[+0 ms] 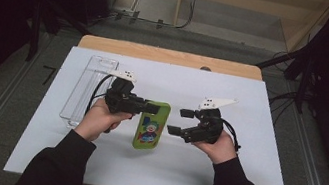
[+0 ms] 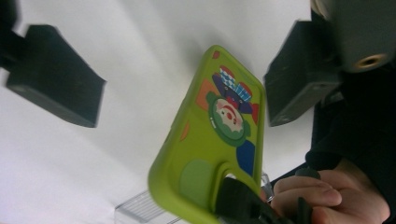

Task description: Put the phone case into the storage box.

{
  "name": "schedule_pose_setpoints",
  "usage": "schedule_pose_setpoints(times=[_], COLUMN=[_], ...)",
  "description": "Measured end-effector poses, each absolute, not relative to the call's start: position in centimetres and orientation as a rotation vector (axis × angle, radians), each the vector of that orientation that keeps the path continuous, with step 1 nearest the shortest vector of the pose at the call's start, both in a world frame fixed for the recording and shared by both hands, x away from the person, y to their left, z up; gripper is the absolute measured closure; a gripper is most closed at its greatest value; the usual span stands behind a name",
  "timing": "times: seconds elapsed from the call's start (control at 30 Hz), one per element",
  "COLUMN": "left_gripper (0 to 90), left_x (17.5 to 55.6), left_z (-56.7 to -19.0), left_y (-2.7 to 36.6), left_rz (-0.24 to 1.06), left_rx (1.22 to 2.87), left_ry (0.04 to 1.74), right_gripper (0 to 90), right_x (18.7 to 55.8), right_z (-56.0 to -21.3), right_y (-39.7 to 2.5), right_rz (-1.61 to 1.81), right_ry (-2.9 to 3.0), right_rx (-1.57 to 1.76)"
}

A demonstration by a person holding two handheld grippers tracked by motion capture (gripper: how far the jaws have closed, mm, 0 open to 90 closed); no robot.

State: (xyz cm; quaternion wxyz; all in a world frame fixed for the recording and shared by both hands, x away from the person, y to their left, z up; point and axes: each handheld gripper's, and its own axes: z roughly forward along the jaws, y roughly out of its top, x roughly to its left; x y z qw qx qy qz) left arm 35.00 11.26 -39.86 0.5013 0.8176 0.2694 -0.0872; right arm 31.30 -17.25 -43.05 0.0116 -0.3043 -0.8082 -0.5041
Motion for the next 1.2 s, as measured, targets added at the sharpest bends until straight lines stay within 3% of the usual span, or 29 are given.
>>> schedule_pose_setpoints(times=[0.53, 0.97, 1.2], left_gripper=[77.0, 77.0, 77.0], left_x=[34.0, 33.4, 33.3], left_z=[-40.3, -40.3, -40.5], left_y=[10.7, 10.9, 10.7], left_rz=[-0.277, -0.296, -0.304], left_rx=[1.99, 1.987, 1.997], left_ry=[0.547, 0.489, 0.456], right_gripper=[14.6, 37.0, 54.7], right_x=[32.0, 32.8, 33.2], right_z=[-42.0, -41.7, -42.0], right_y=[-17.5, -16.9, -16.5], right_rz=[-1.534, -1.501, -1.481], right_ry=[-2.552, -2.524, -2.488], right_rx=[-0.778, -0.639, -0.586])
